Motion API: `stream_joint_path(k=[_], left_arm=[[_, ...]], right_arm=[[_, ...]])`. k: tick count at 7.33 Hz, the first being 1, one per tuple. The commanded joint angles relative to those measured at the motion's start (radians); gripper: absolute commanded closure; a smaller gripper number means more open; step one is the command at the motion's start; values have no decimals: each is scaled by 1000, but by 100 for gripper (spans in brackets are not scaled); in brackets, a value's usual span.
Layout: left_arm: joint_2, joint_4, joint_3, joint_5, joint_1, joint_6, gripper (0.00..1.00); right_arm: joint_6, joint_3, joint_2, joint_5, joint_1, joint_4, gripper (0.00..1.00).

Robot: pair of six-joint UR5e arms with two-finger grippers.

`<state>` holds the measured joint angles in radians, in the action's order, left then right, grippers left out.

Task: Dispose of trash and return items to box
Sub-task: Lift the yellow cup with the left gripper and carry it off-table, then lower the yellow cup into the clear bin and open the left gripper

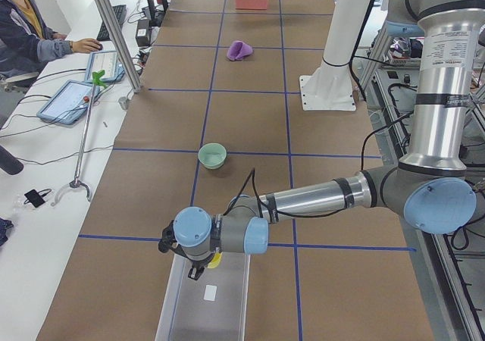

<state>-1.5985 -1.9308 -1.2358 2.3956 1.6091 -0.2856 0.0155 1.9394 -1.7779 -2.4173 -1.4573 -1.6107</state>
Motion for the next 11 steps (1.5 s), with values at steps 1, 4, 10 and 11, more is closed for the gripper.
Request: stream_joint_path(k=[1, 4, 10, 11], left_arm=[[6, -34, 32, 2, -2, 46, 100], [3, -33, 41, 25, -8, 123, 100], [-49, 11, -20, 23, -18, 131, 10], [-55, 98, -77, 48, -18, 129, 10]], right_arm=[[0, 1, 0, 0, 0, 0, 0], [0, 3, 2, 0, 0, 0, 0], [-5, 4, 2, -3, 2, 0, 0], [-5, 4, 0, -5, 0, 0, 0]])
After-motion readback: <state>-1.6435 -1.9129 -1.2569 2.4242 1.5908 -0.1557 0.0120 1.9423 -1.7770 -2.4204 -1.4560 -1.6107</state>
